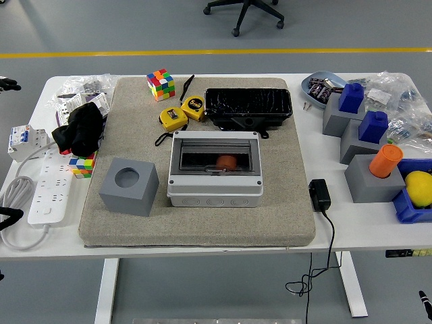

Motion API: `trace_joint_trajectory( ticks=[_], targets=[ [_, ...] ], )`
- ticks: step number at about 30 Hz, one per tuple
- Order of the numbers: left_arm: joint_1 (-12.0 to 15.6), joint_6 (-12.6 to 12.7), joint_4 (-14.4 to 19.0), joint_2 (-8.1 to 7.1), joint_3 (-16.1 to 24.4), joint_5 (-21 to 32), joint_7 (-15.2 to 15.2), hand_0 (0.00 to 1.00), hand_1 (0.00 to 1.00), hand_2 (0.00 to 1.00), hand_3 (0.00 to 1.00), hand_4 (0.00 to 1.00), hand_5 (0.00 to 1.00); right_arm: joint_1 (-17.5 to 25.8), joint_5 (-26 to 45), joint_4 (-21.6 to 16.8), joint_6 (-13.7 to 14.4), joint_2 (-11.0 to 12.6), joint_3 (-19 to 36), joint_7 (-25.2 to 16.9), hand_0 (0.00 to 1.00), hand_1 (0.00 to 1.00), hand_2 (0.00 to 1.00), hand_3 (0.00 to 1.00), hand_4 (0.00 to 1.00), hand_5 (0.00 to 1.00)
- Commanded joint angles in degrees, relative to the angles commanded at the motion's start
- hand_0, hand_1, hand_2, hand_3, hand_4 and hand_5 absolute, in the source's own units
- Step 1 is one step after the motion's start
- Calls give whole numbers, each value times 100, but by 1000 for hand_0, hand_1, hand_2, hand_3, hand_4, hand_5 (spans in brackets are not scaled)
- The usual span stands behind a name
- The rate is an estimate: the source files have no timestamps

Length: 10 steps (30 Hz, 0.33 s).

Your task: Fetch the battery,place it into the box,close the lid of the box

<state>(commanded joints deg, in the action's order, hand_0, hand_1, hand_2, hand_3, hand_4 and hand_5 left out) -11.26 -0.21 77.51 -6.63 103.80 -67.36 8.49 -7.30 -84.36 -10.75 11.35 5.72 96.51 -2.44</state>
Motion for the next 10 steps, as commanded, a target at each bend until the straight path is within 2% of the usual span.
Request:
trace_joint_trajectory(
  ticks=[2,3,7,10],
  targets=[
    [10,31,68,2,-4,-384,-63,487,518,434,407,998,688,3,-11,1,-3,-3,20,2,869,862,817,845,998,998],
    [16,37,98,4,-5,-586,-93,598,650,625,611,998,691,5,-10,1,-5,-5,22,1,869,862,817,845,998,998],
    [28,24,195,12,-34,-1202,-204,598,650,625,611,998,691,16,-17,-4,-11,-4,32,3,869,862,817,845,998,998],
    [32,10,195,17,-40,-1214,-224,598,650,625,611,998,691,-4,-27,-1,-21,3,18,11,869,862,817,845,998,998]
  ],
)
